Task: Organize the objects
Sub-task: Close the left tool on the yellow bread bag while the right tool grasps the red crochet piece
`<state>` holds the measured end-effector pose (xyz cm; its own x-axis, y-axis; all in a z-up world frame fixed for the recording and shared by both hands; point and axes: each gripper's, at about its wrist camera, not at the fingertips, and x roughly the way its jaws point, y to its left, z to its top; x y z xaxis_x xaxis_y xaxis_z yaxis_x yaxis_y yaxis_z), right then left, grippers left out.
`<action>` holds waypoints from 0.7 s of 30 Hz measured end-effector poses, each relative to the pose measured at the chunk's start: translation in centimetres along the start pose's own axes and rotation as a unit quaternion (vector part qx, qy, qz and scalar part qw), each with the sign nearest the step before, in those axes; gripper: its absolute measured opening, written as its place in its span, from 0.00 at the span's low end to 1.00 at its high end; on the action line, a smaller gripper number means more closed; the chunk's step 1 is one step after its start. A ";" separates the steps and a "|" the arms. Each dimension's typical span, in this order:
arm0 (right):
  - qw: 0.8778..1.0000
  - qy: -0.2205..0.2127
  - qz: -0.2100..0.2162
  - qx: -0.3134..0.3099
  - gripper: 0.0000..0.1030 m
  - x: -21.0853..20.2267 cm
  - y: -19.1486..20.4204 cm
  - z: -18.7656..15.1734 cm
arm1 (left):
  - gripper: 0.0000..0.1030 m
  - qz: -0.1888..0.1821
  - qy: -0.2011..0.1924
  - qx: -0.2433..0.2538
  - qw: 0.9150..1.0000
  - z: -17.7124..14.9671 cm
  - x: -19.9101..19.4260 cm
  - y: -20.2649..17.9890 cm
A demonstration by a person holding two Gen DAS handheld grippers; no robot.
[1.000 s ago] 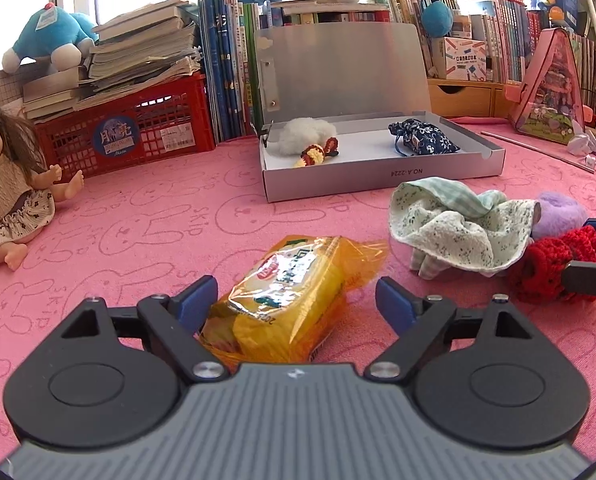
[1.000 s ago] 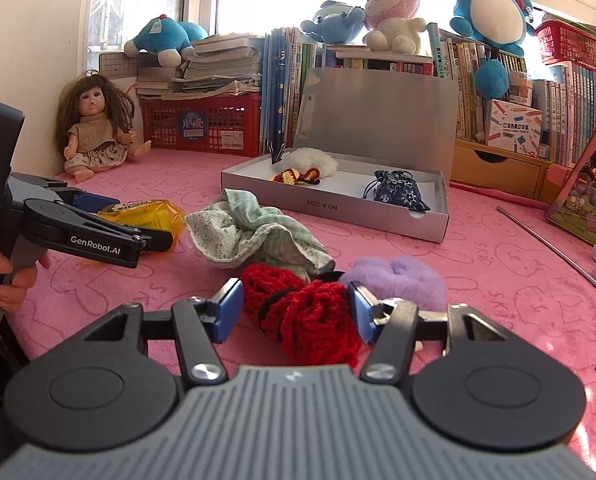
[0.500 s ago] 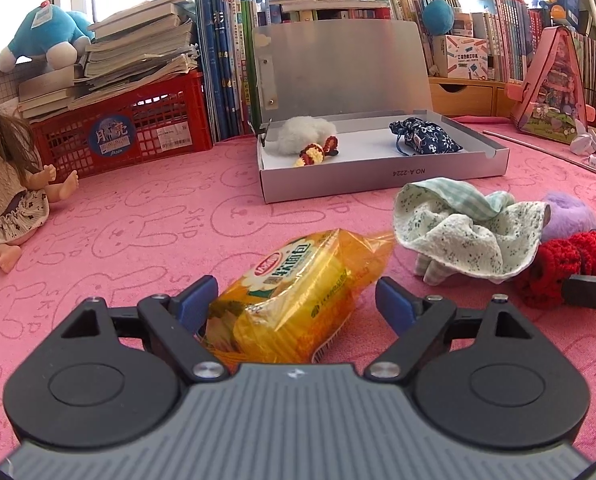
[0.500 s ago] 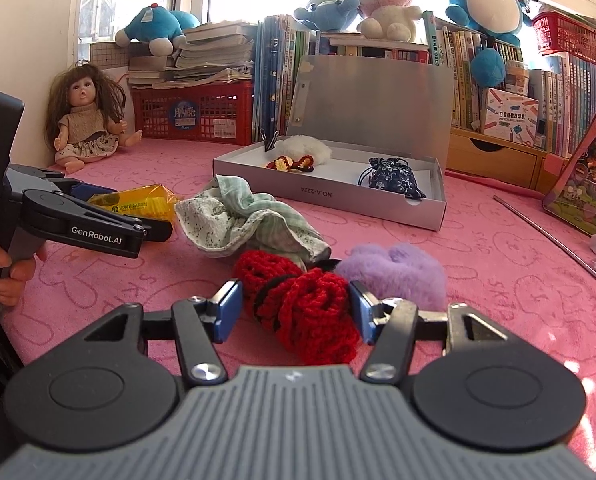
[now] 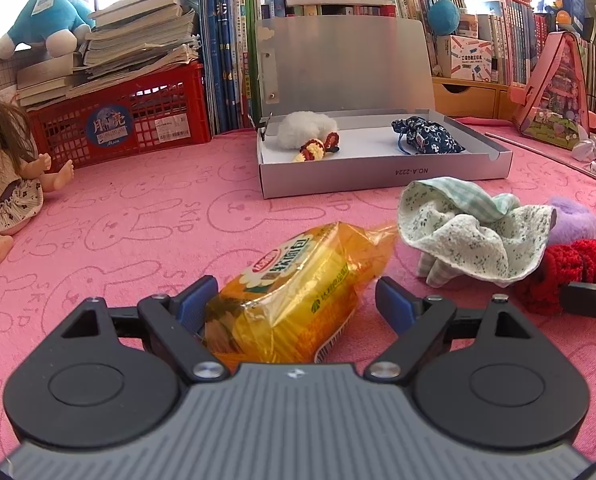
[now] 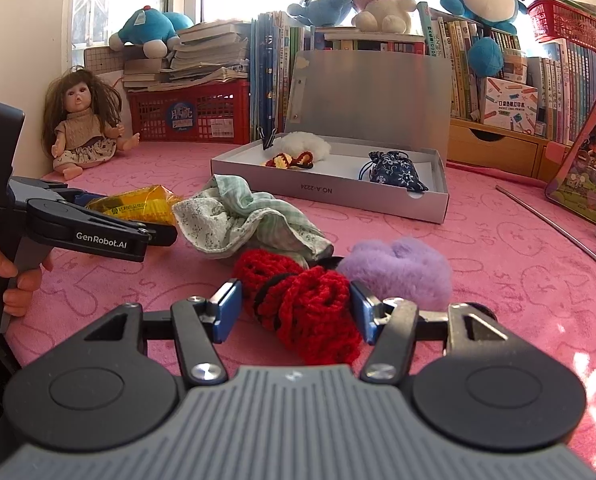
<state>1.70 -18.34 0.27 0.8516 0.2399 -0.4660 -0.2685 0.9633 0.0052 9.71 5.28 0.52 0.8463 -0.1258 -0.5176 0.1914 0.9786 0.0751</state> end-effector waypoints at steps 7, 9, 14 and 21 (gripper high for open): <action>1.000 0.004 -0.002 -0.003 0.60 0.2 0.2 -0.1 | 0.77 0.002 0.000 -0.002 1.000 0.0 -0.2 -0.2; 1.000 0.006 -0.004 -0.005 0.60 0.4 0.3 -0.1 | 0.76 0.004 -0.001 0.001 1.000 -0.1 -0.3 -0.3; 1.000 0.007 -0.012 -0.008 0.59 0.5 0.7 -0.3 | 0.72 0.006 -0.001 -0.003 1.000 -0.1 -0.6 -0.4; 1.000 0.003 -0.017 -0.002 0.49 0.1 0.7 -0.2 | 0.56 0.015 -0.003 -0.013 1.000 0.0 -1.1 -0.5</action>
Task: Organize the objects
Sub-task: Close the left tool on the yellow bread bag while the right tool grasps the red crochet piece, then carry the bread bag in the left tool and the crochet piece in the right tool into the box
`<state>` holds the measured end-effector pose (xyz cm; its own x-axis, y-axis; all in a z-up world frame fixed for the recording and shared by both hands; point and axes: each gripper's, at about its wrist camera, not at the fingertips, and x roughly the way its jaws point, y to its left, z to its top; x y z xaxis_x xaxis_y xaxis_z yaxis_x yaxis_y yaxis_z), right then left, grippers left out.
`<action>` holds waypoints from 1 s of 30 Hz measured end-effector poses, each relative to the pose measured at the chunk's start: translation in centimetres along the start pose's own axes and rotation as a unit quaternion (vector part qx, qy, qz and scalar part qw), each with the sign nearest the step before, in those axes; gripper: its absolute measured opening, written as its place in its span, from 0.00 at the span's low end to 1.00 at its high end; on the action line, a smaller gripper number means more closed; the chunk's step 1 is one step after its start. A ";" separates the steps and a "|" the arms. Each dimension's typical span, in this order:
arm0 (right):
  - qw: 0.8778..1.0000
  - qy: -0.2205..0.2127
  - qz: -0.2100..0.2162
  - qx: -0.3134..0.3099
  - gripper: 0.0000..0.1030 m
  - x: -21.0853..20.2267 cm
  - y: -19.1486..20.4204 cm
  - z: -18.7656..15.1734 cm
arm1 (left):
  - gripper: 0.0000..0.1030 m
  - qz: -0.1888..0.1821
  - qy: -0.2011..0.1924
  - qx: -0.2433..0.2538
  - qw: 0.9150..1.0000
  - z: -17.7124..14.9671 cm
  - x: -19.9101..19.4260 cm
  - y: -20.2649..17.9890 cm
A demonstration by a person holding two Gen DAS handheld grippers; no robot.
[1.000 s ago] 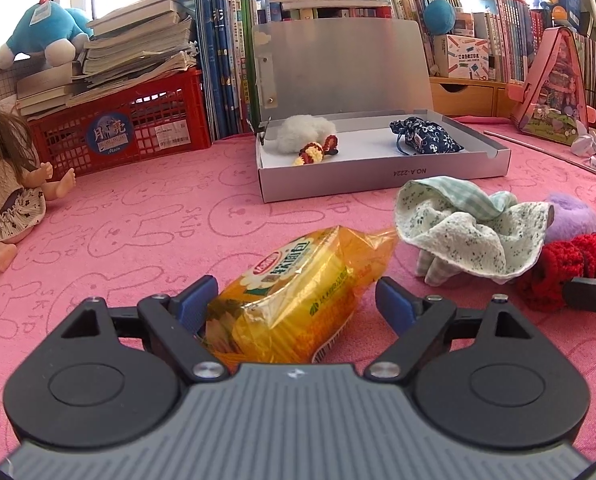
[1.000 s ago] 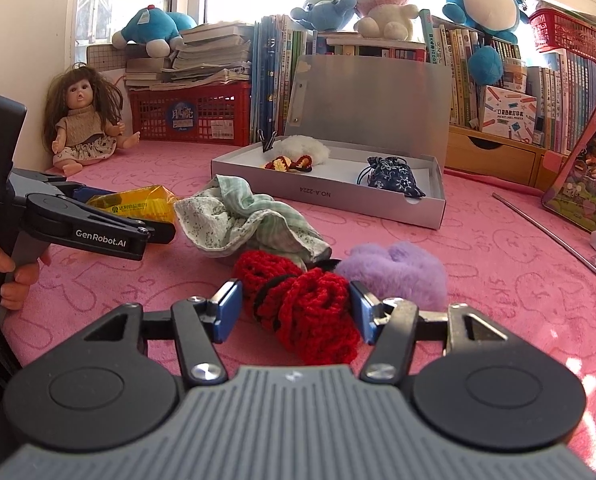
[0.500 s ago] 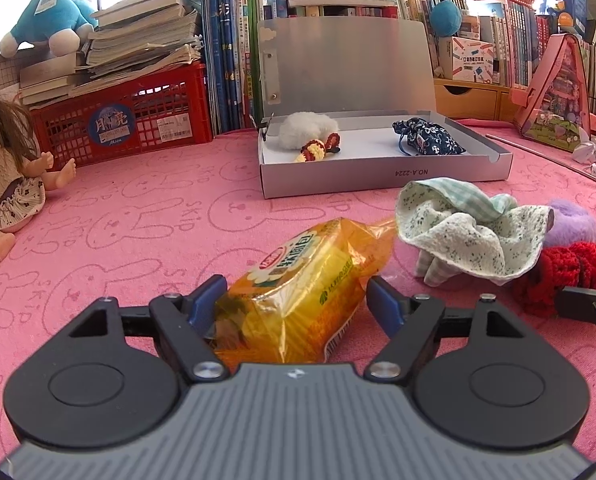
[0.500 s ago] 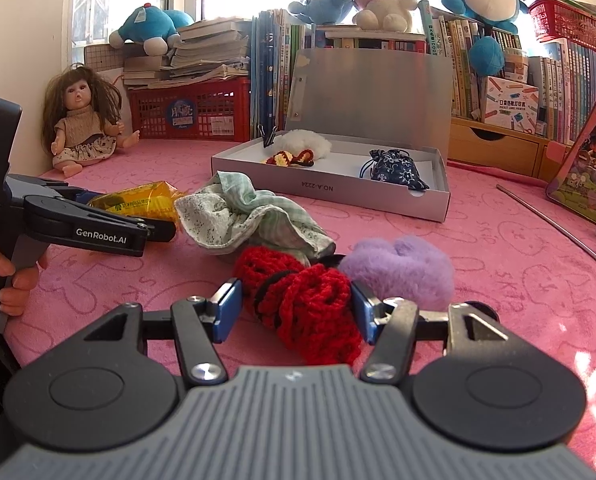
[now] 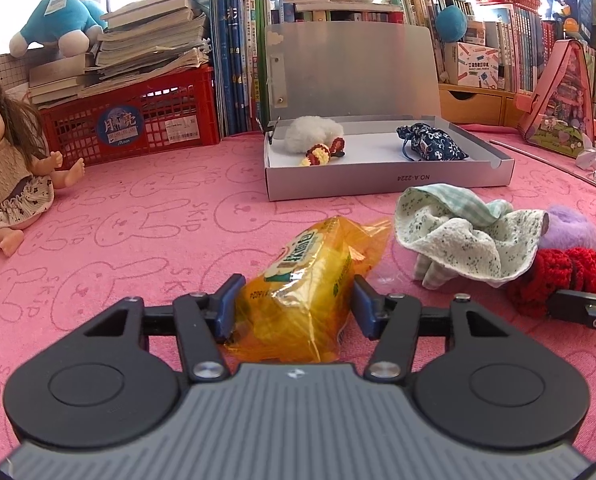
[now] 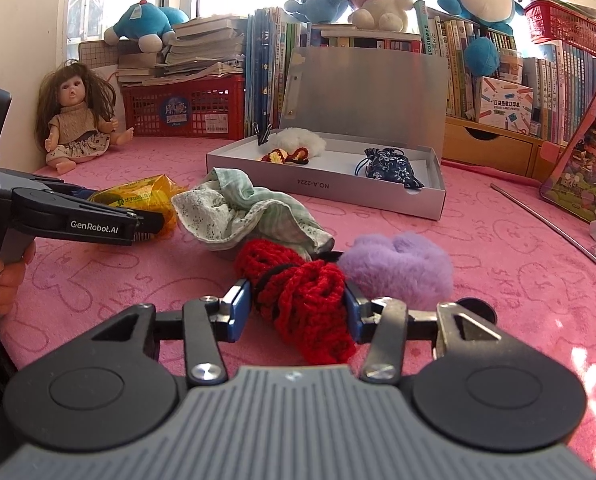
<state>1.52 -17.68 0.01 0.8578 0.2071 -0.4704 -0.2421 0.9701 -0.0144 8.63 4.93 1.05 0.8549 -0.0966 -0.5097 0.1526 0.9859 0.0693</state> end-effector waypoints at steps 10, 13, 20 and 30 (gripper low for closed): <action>1.000 -0.019 0.006 -0.009 0.42 -1.4 0.4 1.1 | 0.48 0.007 -0.009 -0.017 1.000 0.8 -1.0 0.3; 1.000 -0.029 0.006 -0.005 0.42 -1.9 0.2 1.7 | 0.48 0.010 -0.016 -0.017 1.000 1.3 -1.5 0.4; 0.999 -0.039 -0.003 0.011 0.42 -2.3 -0.6 3.1 | 0.48 0.007 -0.035 -0.022 0.999 2.6 -2.5 0.6; 0.998 -0.048 -0.028 0.025 0.42 -2.2 -2.3 4.9 | 0.48 0.000 -0.039 -0.026 0.999 4.6 -2.0 0.3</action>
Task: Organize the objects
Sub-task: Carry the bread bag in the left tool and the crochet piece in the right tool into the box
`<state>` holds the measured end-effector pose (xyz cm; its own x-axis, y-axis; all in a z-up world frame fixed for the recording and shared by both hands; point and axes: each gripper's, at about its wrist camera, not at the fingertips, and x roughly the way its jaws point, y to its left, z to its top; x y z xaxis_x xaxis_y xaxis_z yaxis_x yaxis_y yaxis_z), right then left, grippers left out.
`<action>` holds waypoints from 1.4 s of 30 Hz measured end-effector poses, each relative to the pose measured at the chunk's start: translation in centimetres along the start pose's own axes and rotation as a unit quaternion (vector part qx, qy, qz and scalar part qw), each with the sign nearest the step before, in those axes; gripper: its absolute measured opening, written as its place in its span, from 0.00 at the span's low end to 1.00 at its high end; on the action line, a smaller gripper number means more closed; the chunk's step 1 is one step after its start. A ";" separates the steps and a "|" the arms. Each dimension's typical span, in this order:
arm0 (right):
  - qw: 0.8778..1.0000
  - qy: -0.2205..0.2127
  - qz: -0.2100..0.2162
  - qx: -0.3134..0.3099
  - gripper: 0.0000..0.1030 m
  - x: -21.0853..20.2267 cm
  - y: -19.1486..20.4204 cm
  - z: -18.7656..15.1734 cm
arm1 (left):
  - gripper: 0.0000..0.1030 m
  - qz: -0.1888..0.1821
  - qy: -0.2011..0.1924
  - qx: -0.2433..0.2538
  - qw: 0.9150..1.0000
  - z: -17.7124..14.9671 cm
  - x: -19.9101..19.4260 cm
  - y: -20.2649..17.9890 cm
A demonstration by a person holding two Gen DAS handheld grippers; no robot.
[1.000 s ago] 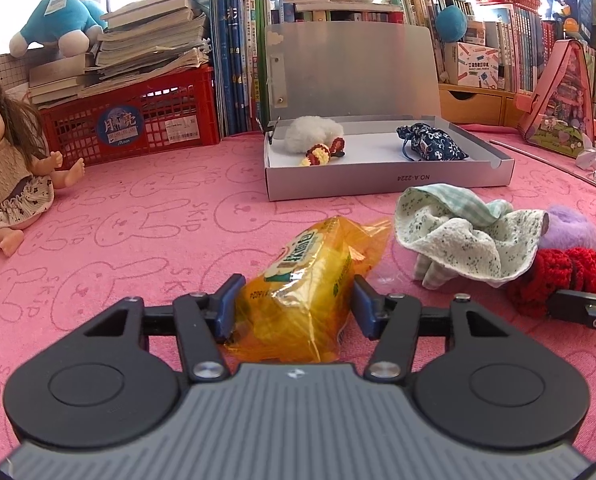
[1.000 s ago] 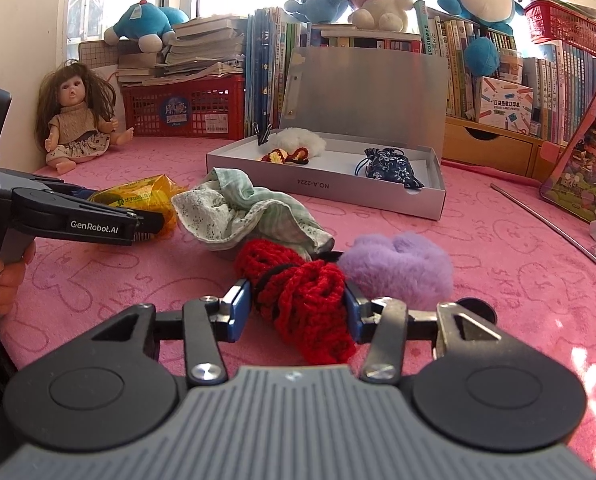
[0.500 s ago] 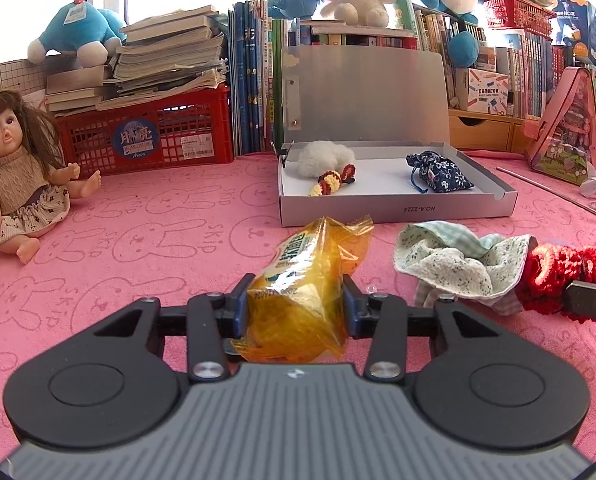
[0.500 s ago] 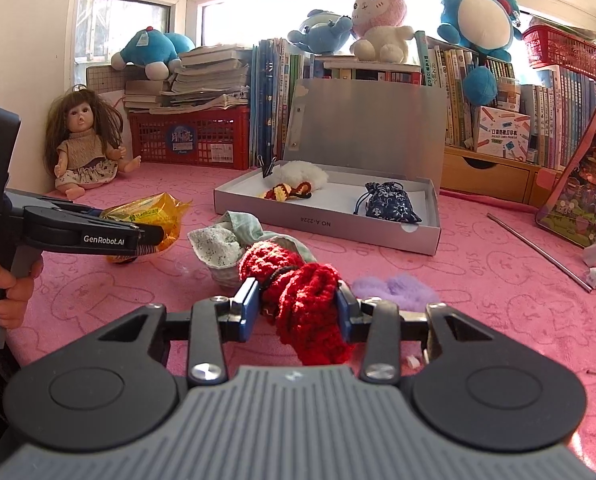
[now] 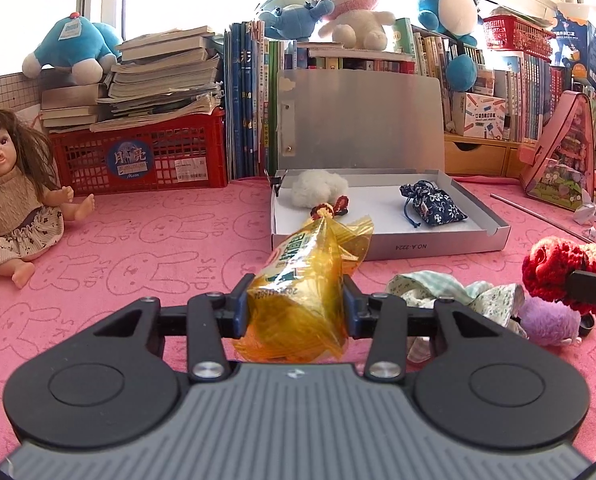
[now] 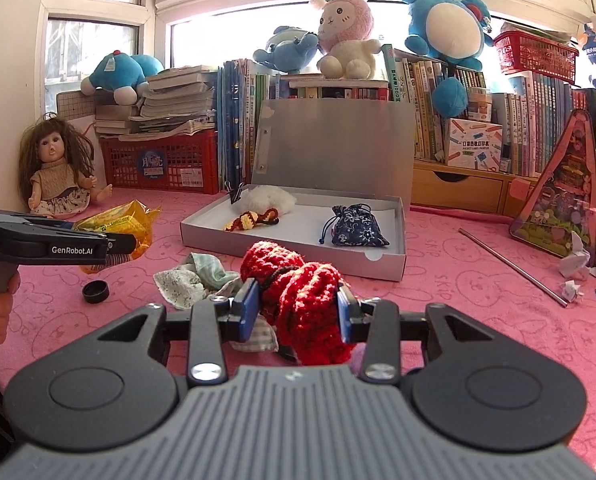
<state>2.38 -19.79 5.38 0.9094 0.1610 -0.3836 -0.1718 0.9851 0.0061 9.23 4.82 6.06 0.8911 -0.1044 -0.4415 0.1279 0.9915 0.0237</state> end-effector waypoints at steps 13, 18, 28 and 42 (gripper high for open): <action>1.000 -0.002 -0.020 0.014 0.42 2.4 -2.7 2.8 | 0.48 -0.025 0.003 -0.009 1.000 3.2 2.5 -1.0; 0.999 0.010 -0.022 0.025 0.42 4.2 -4.0 3.7 | 0.48 -0.031 0.011 -0.011 0.999 4.2 4.2 -1.5; 0.998 0.039 -0.016 0.047 0.42 8.0 -6.1 5.3 | 0.48 -0.036 0.027 -0.013 0.999 6.2 7.9 -2.0; 0.995 0.086 -0.008 0.058 0.42 14.2 -7.4 7.1 | 0.48 -0.039 0.056 -0.002 0.998 8.1 13.5 -2.8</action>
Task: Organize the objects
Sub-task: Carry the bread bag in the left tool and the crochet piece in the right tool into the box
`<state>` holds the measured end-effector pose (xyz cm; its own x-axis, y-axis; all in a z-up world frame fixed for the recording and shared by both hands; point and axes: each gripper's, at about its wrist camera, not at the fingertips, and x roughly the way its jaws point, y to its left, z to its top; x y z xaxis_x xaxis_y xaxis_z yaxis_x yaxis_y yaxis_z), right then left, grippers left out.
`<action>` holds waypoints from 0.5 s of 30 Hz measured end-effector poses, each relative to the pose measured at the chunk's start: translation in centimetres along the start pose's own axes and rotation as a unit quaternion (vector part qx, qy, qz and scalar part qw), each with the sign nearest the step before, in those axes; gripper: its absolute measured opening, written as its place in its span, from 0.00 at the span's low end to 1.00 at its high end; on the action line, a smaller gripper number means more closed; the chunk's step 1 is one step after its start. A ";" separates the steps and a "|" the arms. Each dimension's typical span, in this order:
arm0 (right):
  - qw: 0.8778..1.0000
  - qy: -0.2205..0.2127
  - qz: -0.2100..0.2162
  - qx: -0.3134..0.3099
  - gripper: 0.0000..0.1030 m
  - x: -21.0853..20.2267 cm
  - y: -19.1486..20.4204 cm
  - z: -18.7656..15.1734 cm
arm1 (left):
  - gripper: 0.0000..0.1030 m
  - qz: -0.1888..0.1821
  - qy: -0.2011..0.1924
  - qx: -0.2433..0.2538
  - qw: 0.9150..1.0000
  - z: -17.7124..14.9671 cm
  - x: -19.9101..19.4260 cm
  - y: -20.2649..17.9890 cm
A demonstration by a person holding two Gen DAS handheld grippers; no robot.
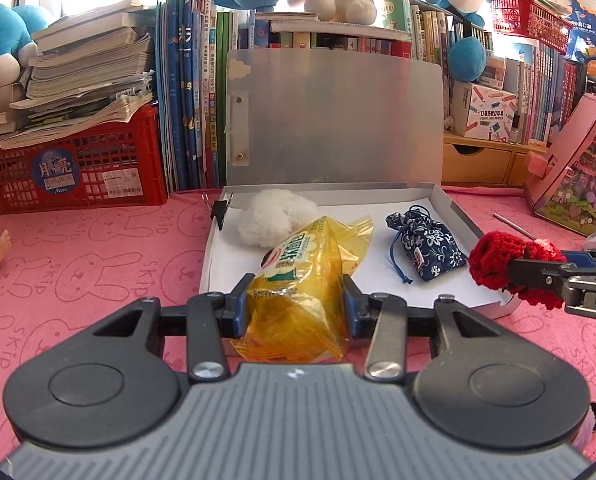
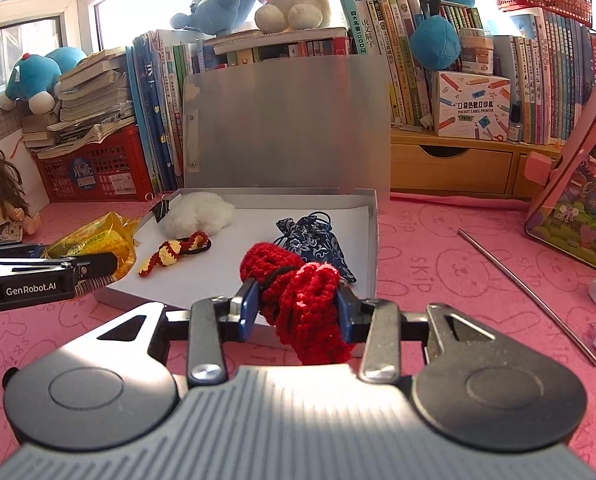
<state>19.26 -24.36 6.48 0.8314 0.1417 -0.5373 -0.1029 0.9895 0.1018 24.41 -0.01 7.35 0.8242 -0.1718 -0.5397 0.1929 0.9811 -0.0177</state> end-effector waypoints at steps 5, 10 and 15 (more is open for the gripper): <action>1.000 0.021 0.000 0.002 0.42 2.4 -0.5 0.6 | 0.48 0.005 0.014 0.002 1.000 0.5 2.0 0.2; 0.999 0.041 0.009 0.013 0.42 4.2 -1.0 0.9 | 0.48 0.003 0.032 0.001 0.999 0.7 4.0 0.4; 0.998 0.057 0.010 0.014 0.42 5.9 -1.1 1.0 | 0.48 0.003 0.037 0.004 0.999 0.9 5.4 0.4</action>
<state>24.81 -24.60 3.99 0.7611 0.1654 -0.6272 -0.1024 0.9854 0.1356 29.39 -0.63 5.16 0.7841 -0.1581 -0.6002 0.1923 0.9813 -0.0073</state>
